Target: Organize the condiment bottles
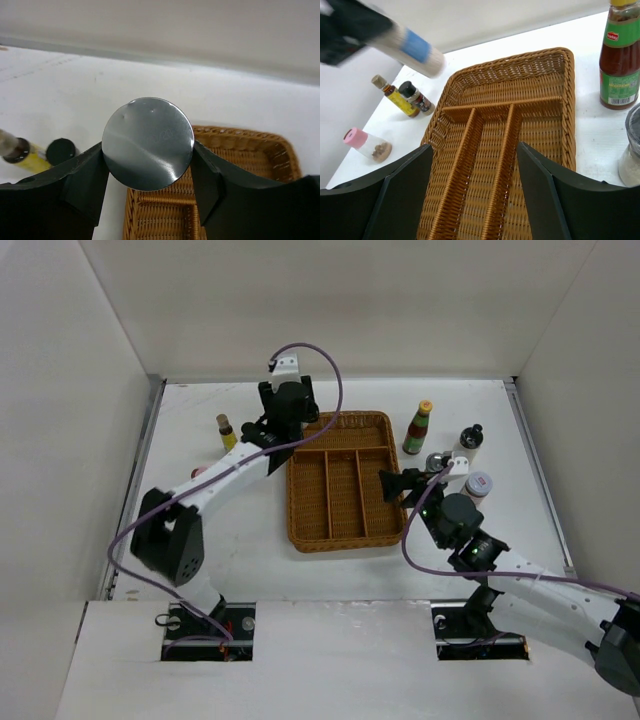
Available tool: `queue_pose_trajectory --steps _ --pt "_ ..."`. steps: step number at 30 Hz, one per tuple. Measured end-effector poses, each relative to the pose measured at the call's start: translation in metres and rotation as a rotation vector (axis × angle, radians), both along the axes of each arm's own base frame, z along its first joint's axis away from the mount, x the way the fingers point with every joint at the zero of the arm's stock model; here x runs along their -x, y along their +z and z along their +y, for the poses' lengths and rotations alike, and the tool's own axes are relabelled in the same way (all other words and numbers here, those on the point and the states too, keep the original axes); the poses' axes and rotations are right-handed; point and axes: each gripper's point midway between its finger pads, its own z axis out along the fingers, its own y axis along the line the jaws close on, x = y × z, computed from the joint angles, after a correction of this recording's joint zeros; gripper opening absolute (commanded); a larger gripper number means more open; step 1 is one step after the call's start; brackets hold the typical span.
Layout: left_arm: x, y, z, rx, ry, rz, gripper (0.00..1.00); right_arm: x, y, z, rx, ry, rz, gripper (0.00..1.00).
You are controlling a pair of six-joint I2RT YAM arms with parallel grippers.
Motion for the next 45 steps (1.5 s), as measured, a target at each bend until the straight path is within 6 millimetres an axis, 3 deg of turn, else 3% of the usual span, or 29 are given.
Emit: queue_pose_trajectory --steps 5,8,14,23,26,29,32,34,36,39,41,43,45 --pt "-0.024 -0.077 -0.022 -0.067 -0.062 0.146 0.31 0.0 0.0 -0.001 -0.002 -0.003 -0.001 0.75" --pt "-0.025 -0.102 -0.028 -0.086 -0.088 0.197 0.32 -0.002 0.0 -0.003 -0.002 -0.011 -0.001 0.75" --pt "-0.031 -0.115 -0.036 -0.091 -0.105 0.215 0.41 -0.005 0.0 -0.008 -0.002 -0.026 0.0 0.83" --pt "-0.04 -0.12 -0.041 -0.089 -0.092 0.189 0.84 -0.01 -0.003 -0.018 0.007 -0.06 0.01 0.9" --pt "-0.04 -0.118 -0.04 -0.092 -0.076 0.183 0.93 -0.014 -0.002 -0.029 0.01 -0.103 0.016 0.85" --pt "-0.04 -0.116 -0.04 -0.094 -0.065 0.173 1.0 -0.024 0.006 -0.041 0.028 -0.157 0.027 0.68" --pt "-0.036 -0.107 -0.041 -0.089 -0.063 0.155 1.0 -0.043 0.027 -0.052 0.041 -0.216 0.026 0.4" --pt "-0.027 -0.095 -0.041 -0.076 -0.069 0.129 1.0 -0.058 0.042 -0.062 0.051 -0.263 0.025 0.35" --pt "-0.015 -0.073 -0.036 -0.051 -0.068 0.083 1.0 -0.075 0.053 -0.078 0.064 -0.323 0.03 0.44" --pt "0.005 -0.025 -0.026 0.019 -0.063 -0.028 1.0 -0.103 0.053 -0.104 0.111 -0.41 0.07 0.8" --pt "0.018 0.012 -0.013 0.082 -0.05 -0.123 1.0 -0.119 0.043 -0.117 0.157 -0.446 0.114 0.88" --pt "0.032 0.04 -0.003 0.146 -0.043 -0.203 0.88 -0.133 0.028 -0.124 0.205 -0.457 0.168 0.9" --pt "0.049 0.054 0.007 0.213 -0.037 -0.262 0.66 -0.147 0.012 -0.124 0.251 -0.446 0.22 0.9"
